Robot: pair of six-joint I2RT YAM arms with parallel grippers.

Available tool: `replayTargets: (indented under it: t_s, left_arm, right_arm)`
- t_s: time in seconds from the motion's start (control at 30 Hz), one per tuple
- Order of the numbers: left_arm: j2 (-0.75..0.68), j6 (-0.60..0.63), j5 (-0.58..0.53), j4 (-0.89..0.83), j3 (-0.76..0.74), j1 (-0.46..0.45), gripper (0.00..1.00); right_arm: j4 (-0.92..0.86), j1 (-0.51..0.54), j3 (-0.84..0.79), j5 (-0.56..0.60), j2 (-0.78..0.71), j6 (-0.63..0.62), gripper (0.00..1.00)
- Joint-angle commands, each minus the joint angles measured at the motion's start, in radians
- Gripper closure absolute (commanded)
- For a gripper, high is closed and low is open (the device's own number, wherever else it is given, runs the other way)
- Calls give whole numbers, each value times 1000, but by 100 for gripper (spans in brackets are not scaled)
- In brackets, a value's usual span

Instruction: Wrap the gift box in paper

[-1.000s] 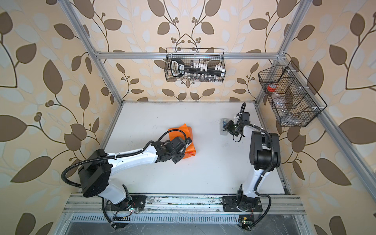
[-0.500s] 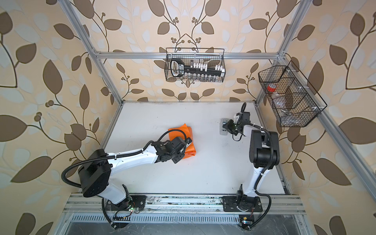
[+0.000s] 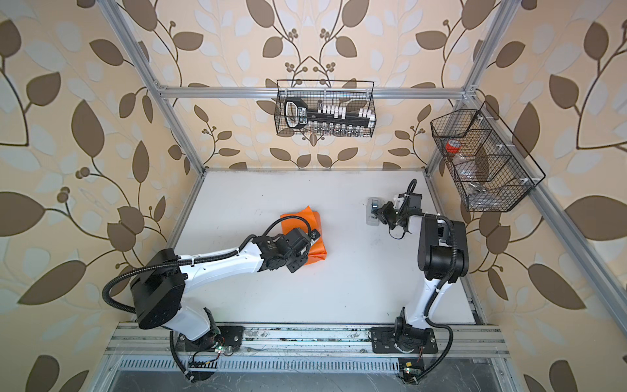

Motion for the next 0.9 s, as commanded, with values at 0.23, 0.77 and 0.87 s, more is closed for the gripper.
replayTargets:
  t_s: [0.23, 0.77, 0.87]
  left_arm:
    - [30, -29, 45, -37, 1, 15, 55]
    - [39, -27, 48, -35, 5, 16, 56]
    - [38, -28, 48, -34, 6, 16, 56]
  right_arm:
    - [218, -13, -47, -140, -33, 211, 100]
    - [128, -12, -226, -102, -218, 147, 100]
    - [86, -6, -252, -79, -227, 104, 100]
